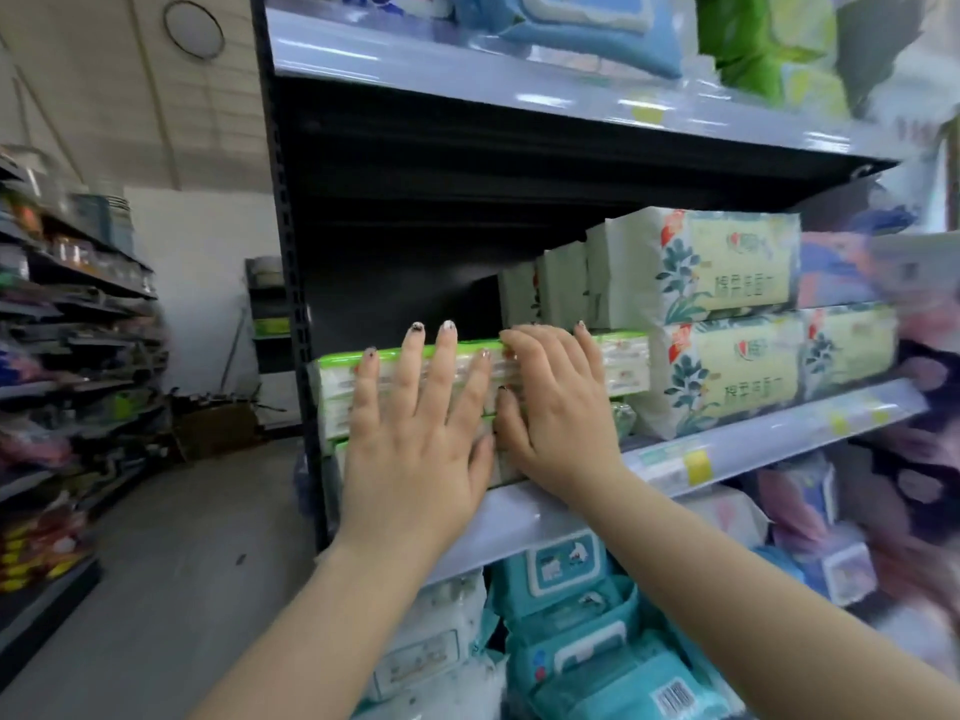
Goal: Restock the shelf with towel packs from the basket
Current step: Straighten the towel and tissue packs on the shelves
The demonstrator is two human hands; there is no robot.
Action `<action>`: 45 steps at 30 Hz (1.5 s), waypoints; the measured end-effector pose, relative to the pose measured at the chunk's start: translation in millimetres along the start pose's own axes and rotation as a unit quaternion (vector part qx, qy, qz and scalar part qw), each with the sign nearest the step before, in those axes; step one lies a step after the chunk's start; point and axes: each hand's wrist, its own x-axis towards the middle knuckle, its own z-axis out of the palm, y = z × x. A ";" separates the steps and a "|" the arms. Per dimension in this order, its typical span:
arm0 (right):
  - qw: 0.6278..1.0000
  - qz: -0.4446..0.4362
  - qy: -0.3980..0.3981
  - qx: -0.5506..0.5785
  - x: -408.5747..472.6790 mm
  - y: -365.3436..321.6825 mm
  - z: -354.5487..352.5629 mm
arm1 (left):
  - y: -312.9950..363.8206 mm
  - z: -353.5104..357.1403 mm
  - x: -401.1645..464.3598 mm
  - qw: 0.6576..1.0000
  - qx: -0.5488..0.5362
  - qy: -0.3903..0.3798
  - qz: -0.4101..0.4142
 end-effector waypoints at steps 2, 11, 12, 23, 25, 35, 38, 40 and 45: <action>1.000 0.005 -0.007 -0.008 -1.3 -3.0 -0.5 | -0.1 0.2 0.0 1.000 0.000 -0.002 0.000; 0.996 0.029 -0.038 -0.075 -2.9 -12.1 0.0 | -0.5 -0.8 1.0 1.000 -0.006 -0.023 -0.009; 0.995 0.031 -0.040 -0.080 -3.3 -12.7 0.1 | -0.5 -1.0 1.0 1.000 -0.003 -0.022 -0.008; 0.995 0.022 -0.044 -0.092 -4.4 -12.8 0.3 | 1.2 -0.8 2.0 0.999 0.005 -0.035 -0.014; 0.995 0.027 -0.050 -0.087 -5.2 -12.5 -0.3 | 1.9 -1.0 2.2 0.999 0.012 -0.043 -0.012; 0.998 0.042 -0.051 -0.017 -9.8 -6.8 -1.9 | 8.3 -1.8 0.8 0.999 0.026 -0.035 -0.032; 0.996 0.044 -0.073 -0.014 -9.3 -7.1 -4.0 | 8.0 -5.3 1.1 0.998 0.033 -0.043 -0.036; 0.995 0.029 -0.098 -0.010 -9.0 -3.5 -4.8 | 9.3 -6.9 1.7 0.997 0.042 -0.048 -0.040; 0.972 -0.155 -0.171 -0.053 -4.7 45.2 -16.5 | 11.5 -12.5 2.7 0.994 0.073 -0.067 -0.046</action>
